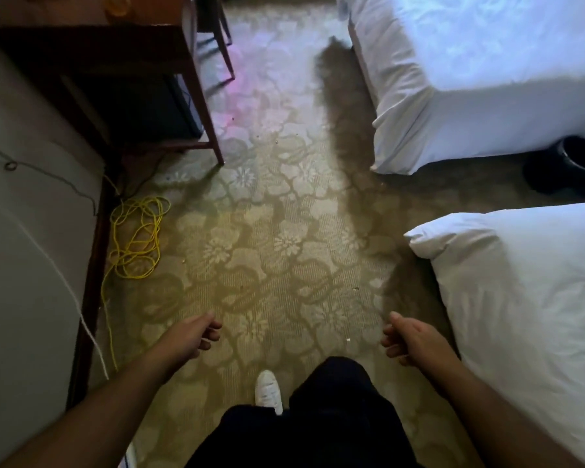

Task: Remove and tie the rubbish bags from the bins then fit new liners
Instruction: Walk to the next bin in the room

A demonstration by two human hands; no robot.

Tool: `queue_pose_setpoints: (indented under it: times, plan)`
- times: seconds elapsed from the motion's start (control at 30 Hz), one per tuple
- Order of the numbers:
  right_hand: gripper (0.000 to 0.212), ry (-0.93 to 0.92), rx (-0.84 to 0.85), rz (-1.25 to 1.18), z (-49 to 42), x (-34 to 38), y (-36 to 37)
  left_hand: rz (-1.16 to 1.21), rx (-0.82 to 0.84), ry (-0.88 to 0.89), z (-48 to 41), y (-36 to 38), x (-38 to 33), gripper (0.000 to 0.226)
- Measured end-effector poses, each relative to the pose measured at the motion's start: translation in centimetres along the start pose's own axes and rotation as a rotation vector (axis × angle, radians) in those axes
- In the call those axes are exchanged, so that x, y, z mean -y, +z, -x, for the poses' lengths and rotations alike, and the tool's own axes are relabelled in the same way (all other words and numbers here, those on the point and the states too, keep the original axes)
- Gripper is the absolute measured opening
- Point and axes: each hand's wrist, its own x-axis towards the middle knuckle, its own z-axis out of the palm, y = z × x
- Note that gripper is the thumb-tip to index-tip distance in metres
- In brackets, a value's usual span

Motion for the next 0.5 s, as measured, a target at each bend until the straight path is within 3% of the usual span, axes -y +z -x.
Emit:
queue_pose_setpoints:
  times: [0.2,0.5]
  plan:
    - [0.038,0.028,-0.028,-0.044,-8.1,5.4,-3.6,-0.028,0.007,0.035,-6.7,0.3,-10.7,0.04]
    - [0.036,0.006,0.106,0.158,-22.1,16.7,-12.0,0.061,-0.034,0.011,-13.2,3.4,-24.9,0.036]
